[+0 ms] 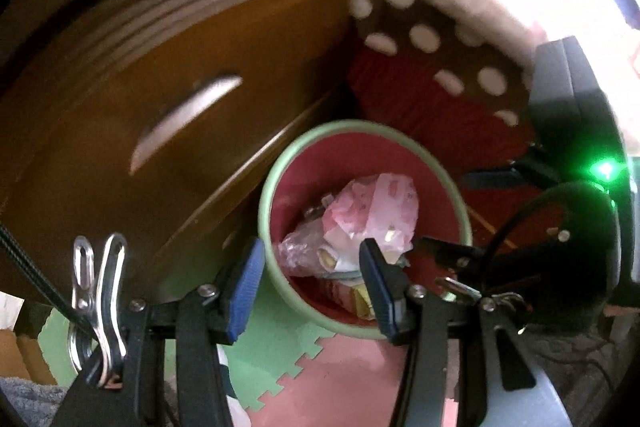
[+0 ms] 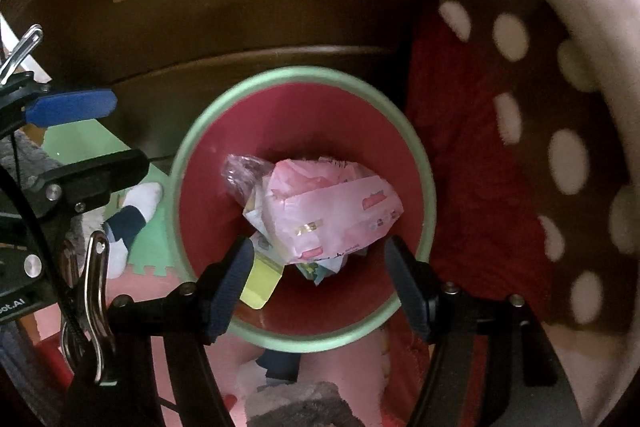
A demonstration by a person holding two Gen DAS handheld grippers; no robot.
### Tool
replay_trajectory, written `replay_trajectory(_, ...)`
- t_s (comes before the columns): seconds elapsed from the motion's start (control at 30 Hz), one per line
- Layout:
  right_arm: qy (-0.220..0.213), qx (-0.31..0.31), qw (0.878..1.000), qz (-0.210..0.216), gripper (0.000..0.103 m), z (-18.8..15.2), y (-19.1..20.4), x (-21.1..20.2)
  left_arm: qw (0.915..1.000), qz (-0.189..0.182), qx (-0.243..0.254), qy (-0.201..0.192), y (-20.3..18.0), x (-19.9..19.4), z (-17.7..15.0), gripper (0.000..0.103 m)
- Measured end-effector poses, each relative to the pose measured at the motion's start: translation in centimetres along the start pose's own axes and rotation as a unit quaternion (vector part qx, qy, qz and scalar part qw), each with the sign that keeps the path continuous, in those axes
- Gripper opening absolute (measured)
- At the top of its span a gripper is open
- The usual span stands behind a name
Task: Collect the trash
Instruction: 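Move both open tools back up toward the bedside table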
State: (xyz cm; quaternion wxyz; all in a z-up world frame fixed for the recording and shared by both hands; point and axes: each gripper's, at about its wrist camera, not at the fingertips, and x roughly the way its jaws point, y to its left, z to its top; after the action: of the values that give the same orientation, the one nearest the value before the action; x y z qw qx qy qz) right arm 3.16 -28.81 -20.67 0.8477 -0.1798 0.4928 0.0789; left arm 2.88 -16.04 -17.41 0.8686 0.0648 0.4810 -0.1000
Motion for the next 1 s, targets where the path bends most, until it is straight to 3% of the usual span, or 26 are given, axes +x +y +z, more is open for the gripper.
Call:
replay_trajectory(0.17, -0.025, 0.000, 1.000, 0.008, 0.069, 0.0, 0.0, -2.9, 0.9991, -0.027, -0.002, -0.034, 0.2, -3.5, 0.5, 0.052)
replay_trajectory(0.33, -0.066, -0.001, 0.997, 0.047, 0.069, 0.0, -0.3, -6.5, 0.9966, -0.061, -0.016, -0.053, 0.8, -6.9, 1.4, 0.055)
replay_trajectory(0.53, -0.104, -0.006, 0.993, 0.061, 0.069, 1.6, 0.1, -9.7, 0.9970, -0.033, -0.020, -0.067, 1.3, -10.7, 3.2, 0.055)
replay_trajectory(0.7, -0.132, 0.010, 0.985, 0.112, 0.069, 2.6, -0.7, -12.1, 0.9938, -0.040, -0.018, -0.102, 1.8, -13.7, 4.8, 0.055)
replay_trajectory(0.83, -0.179, 0.020, 0.973, 0.145, 0.070, 3.8, -1.3, -13.7, 0.9902, -0.031, -0.009, -0.136, 2.4, -15.9, 6.2, 0.056)
replay_trajectory(1.0, -0.205, 0.023, 0.967, 0.150, 0.070, 6.1, -1.0, -14.3, 0.9872, -0.011, -0.022, -0.158, 4.0, -17.3, 7.5, 0.056)
